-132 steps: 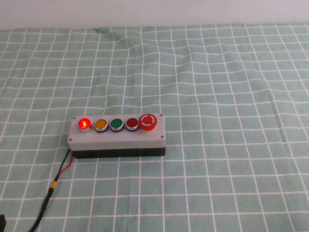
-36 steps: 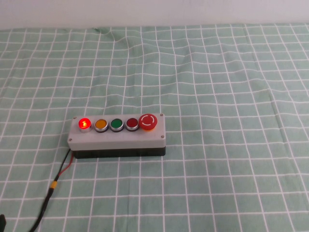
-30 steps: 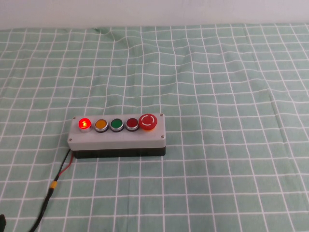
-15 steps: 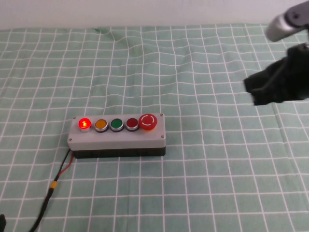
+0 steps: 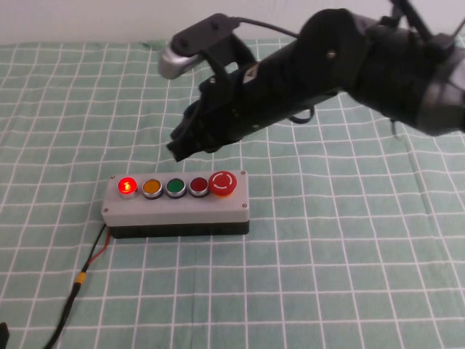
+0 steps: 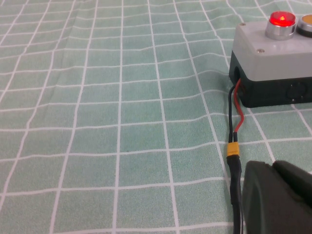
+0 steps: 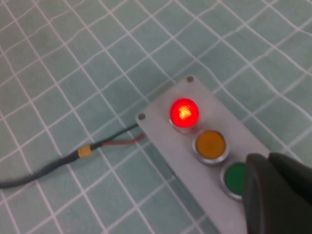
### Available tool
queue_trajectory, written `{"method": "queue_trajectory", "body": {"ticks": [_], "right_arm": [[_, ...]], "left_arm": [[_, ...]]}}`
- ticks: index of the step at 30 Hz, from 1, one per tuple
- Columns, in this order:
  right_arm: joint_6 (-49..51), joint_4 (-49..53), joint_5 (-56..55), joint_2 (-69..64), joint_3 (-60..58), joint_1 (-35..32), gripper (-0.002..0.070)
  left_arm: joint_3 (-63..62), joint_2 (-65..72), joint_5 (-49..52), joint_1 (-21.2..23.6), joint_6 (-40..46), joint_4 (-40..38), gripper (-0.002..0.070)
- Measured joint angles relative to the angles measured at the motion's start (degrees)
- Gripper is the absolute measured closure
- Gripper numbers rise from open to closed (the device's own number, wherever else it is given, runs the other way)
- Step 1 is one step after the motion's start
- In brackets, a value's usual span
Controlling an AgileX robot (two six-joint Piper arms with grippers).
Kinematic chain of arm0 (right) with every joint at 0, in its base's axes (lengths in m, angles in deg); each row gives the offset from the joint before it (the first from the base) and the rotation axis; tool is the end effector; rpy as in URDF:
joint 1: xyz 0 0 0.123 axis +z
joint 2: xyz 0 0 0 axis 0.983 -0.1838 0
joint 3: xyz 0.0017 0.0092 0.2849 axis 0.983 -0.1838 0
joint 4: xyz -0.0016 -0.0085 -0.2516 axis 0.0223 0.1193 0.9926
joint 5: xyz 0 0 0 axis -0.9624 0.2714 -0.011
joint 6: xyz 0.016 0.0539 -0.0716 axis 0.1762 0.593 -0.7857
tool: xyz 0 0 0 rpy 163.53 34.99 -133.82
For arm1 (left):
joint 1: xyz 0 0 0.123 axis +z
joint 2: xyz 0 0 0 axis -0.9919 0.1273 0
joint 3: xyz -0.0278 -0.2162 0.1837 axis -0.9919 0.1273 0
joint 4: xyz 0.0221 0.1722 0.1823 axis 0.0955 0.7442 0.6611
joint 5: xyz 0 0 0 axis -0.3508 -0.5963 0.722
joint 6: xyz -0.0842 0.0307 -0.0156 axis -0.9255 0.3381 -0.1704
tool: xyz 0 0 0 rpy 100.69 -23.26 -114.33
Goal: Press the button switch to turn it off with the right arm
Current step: 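Press the lit red button on the button box to turn it off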
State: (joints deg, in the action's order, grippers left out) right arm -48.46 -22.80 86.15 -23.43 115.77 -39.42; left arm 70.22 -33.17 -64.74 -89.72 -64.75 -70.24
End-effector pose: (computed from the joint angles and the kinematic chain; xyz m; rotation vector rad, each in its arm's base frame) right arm 0.3173 0.3029 0.3241 -1.0260 2.1255 0.6799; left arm 0.0518 -0.0040 0.1702 0.1867 1.8752 0.0057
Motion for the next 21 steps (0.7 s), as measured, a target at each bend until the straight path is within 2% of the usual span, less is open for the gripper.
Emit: {"method": "queue_trajectory", "body": {"ticks": [10,21], "right_arm": [[0.0,0.0,2.7,-15.4,20.6,6.6,0.0688],[0.0,2.0,2.2,-24.8,24.6,6.9,0.0688]], "left_arm": [[0.0,0.0,0.0,0.0,0.0,0.0,0.0678],[0.0,0.0,0.0,0.0,0.0,0.0,0.0678]]}}
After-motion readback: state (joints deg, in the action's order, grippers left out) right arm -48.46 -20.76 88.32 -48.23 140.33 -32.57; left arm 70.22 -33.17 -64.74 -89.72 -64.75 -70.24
